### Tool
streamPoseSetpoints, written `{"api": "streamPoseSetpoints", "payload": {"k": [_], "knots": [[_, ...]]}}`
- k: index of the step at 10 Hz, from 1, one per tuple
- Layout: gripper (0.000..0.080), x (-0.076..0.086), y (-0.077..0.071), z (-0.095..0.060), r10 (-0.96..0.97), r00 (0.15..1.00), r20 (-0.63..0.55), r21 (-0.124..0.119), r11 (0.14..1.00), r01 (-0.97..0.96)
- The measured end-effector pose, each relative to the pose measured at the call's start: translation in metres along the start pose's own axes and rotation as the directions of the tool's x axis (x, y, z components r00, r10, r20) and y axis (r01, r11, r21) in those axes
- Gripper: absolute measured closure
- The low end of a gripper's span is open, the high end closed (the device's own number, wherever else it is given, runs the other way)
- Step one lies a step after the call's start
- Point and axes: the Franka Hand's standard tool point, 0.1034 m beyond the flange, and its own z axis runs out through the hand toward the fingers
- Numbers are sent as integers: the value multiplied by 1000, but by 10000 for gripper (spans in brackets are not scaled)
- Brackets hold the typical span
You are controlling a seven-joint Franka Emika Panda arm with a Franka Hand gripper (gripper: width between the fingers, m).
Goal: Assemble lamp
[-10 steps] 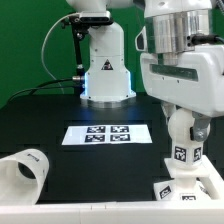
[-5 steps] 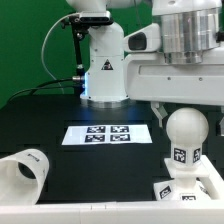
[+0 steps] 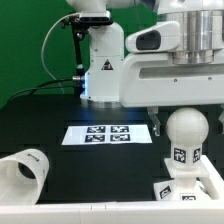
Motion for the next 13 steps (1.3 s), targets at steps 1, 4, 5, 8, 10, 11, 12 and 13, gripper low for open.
{"api": "streamPoseSetpoints", "payload": {"k": [1,4,5,8,10,11,12,13], "knots": [[101,-1,2,2,-47,999,-19,-3,999,46],[200,-1,2,2,-13,1000,-17,-2,1000,13],[225,0,2,2,25,1000,-17,0,1000,-25],[225,0,4,2,268,963,-16,1,963,-268],[225,0,8,1,504,863,-17,-2,863,-504],[225,-1,8,1,586,810,-9,-6,810,-586],[223,-3,5,2,709,705,-8,-8,705,-709],[223,-2,3,5,828,561,-8,29,561,-827]]}}
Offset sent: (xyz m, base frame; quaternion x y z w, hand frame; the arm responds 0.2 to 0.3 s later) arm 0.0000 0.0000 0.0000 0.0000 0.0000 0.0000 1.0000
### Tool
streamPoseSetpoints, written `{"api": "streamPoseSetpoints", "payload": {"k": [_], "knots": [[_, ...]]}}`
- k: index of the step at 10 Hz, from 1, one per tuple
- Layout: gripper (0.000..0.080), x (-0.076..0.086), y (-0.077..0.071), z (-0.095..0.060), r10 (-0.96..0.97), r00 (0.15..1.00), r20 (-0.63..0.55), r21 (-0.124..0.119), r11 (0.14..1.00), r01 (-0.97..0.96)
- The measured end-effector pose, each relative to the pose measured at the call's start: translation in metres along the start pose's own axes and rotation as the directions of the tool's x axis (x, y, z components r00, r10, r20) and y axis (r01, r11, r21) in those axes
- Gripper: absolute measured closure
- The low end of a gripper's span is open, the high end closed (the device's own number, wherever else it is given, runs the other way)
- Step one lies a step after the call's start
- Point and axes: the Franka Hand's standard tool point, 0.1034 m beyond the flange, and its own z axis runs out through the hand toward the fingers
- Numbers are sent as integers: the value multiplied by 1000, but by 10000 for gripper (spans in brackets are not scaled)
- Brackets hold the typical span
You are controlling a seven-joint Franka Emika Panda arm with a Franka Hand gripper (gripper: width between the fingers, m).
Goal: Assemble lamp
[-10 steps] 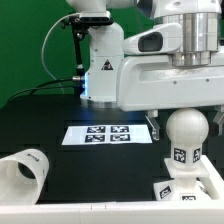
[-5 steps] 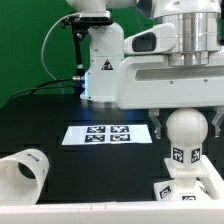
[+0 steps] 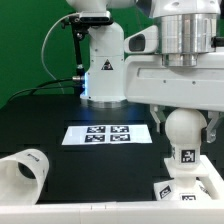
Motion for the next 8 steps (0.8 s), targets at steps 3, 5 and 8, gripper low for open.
{"api": "streamPoseSetpoints", "payload": {"k": [3,5,8], "knots": [[223,5,1,1,249,968,26,76,965,-250],[223,7,2,1,322,946,44,81,942,-325],[223,7,2,1,342,939,46,80,935,-344]]}}
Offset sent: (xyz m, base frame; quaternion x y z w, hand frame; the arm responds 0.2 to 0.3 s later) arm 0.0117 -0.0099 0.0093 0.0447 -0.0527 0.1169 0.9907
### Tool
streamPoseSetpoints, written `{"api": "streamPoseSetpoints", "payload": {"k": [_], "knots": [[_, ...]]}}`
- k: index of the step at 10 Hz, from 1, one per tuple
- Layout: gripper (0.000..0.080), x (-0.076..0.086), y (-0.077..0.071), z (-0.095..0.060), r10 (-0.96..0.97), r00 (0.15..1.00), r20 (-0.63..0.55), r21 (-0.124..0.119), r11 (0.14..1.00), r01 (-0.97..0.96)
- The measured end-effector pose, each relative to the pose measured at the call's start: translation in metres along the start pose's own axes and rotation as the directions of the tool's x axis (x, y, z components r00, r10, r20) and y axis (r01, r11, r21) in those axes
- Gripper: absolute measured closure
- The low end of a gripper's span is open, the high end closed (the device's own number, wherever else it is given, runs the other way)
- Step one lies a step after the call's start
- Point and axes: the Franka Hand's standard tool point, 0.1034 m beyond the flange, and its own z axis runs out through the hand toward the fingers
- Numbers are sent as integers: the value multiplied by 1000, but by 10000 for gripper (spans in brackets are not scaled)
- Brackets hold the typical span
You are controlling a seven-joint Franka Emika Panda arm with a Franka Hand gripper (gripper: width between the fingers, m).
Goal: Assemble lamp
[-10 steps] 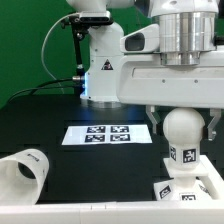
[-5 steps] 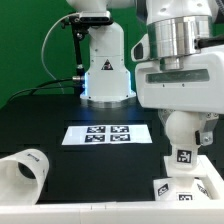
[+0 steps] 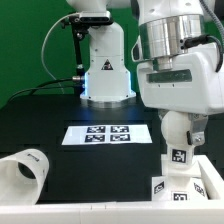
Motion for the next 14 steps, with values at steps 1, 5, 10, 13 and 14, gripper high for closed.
{"api": "streamPoseSetpoints", "payload": {"k": [1,5,10,13,14], "knots": [[156,0,0,1,0,1000,0,-1,1000,0],[105,-3,-9,-26,-36,999,16,24,999,36],[101,-4,-8,-28,-43,999,22,17,999,42],[101,0,3,-36,-155,988,22,15,988,154],[101,8,13,-45,-194,981,21,17,981,194]]}}
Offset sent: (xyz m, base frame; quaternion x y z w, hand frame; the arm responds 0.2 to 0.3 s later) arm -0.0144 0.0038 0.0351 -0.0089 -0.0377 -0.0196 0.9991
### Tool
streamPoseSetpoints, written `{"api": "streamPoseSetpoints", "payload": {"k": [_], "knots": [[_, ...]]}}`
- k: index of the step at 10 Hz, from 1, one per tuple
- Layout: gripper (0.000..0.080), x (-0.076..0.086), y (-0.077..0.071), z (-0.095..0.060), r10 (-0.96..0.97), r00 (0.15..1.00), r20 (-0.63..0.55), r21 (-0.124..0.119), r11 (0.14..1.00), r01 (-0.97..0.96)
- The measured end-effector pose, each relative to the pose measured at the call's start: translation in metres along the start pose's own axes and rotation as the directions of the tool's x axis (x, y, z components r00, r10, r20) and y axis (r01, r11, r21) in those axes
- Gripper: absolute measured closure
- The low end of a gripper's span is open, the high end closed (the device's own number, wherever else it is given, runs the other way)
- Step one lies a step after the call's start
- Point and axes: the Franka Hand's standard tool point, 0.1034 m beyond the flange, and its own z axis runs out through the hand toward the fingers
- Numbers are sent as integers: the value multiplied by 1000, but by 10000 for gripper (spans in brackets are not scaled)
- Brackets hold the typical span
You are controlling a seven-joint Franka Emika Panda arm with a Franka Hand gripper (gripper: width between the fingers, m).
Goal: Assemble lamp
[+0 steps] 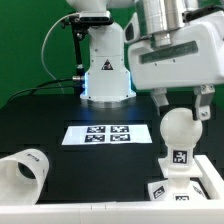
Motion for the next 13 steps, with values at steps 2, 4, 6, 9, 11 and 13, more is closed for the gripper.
{"api": "streamPoseSetpoints", "payload": {"k": [2,4,6,9,11,13], "knots": [[101,31,15,-18,-52,999,-12,21,998,52],[101,46,15,-28,-38,999,-16,45,998,39],[101,45,15,-26,-40,999,-15,43,998,41],[101,45,16,-25,-41,999,-15,41,998,41],[101,50,24,-26,-109,994,8,12,994,109],[101,85,42,-26,-248,969,-4,3,969,248]]}}
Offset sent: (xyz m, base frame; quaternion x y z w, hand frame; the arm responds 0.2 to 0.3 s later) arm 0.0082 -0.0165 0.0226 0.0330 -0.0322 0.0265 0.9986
